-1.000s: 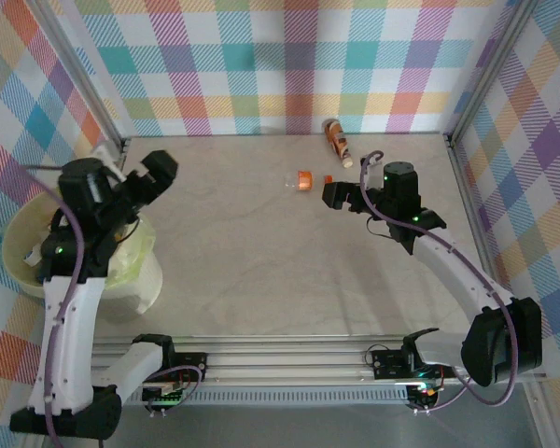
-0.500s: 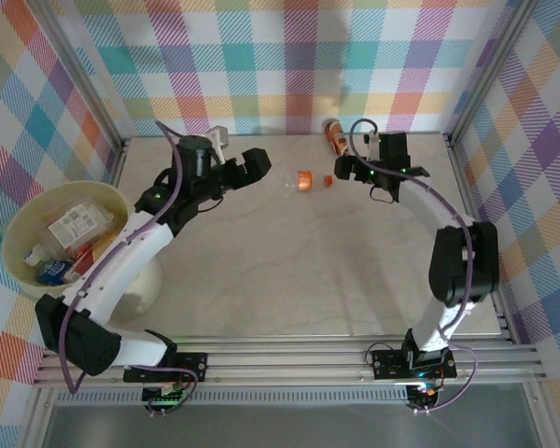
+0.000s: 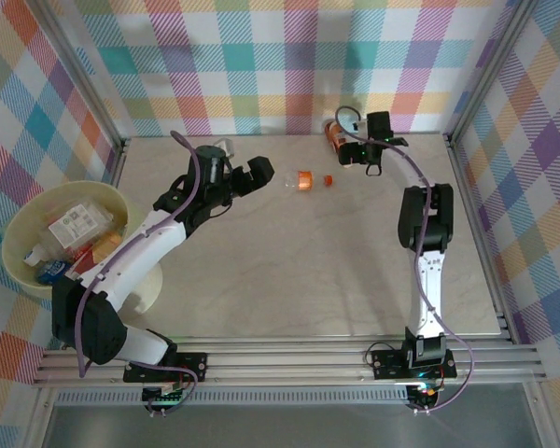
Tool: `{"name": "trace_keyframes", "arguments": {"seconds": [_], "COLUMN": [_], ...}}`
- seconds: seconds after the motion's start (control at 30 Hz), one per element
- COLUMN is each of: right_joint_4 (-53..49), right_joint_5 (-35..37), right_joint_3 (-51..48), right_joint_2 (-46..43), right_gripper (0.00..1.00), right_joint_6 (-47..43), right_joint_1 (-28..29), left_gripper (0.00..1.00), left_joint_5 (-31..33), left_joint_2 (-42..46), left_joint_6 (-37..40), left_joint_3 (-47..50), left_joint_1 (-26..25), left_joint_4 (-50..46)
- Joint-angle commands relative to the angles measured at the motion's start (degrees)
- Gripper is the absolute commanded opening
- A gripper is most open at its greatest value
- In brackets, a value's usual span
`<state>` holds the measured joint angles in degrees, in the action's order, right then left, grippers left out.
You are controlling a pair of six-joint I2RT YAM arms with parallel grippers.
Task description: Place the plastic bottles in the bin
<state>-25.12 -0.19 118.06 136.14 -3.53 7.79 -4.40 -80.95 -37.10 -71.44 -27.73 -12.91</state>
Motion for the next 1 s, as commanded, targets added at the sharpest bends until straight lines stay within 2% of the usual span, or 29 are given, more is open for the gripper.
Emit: {"name": "trace_keyframes", "arguments": {"seconds": [0.0,0.17,0.23,0.33,0.43,0.53,0.8,0.97], "right_joint_4": [-6.36,-17.33,-20.14,-20.90,-22.49,-25.47,-20.17,-16.00], "right_joint_5": [-3.80,-3.85,-2.40,1.15,1.23,0.85,0.21,-1.31], "right_joint_3": [8.14,24.93,29.90,31.21,31.59,36.68,35.10,26.89], "right_joint_2": [5.11,15.26,18.04,19.92,22.21,24.72,23.67,18.36], "right_gripper": [0.81,0.76,0.70,0.63,0.61,0.58,0.43,0.28], "right_joint_6": [-4.22,-3.11,-3.23,-4.25,-5.26,-6.41,-8.41,-8.10], "right_joint_1": [-0.02,0.20,0.38,0.64,0.65,1.06,1.76,1.79], "left_gripper": [1.00,1.00,1.00,1.00,1.00,1.00,1.00,1.00], "left_joint_5": [2.57,4.40,5.16,6.09,6.59,7.25,7.17,5.22], "left_joint_2": [-0.28,-1.14,-1.62,-2.60,-3.38,-4.08,-6.49,-7.19], "left_joint_6": [-0.73,-0.24,0.10,0.54,0.82,1.22,1.79,1.69], "left_joint_3": [1.03,1.31,1.34,0.97,0.79,0.71,-0.28,-0.35], "left_joint_1": [-0.49,-0.42,-0.48,-0.41,-0.46,-0.49,-0.44,-0.45], "left_joint_4": [1.82,1.18,0.96,0.61,0.35,-0.22,-1.12,-0.05]}}
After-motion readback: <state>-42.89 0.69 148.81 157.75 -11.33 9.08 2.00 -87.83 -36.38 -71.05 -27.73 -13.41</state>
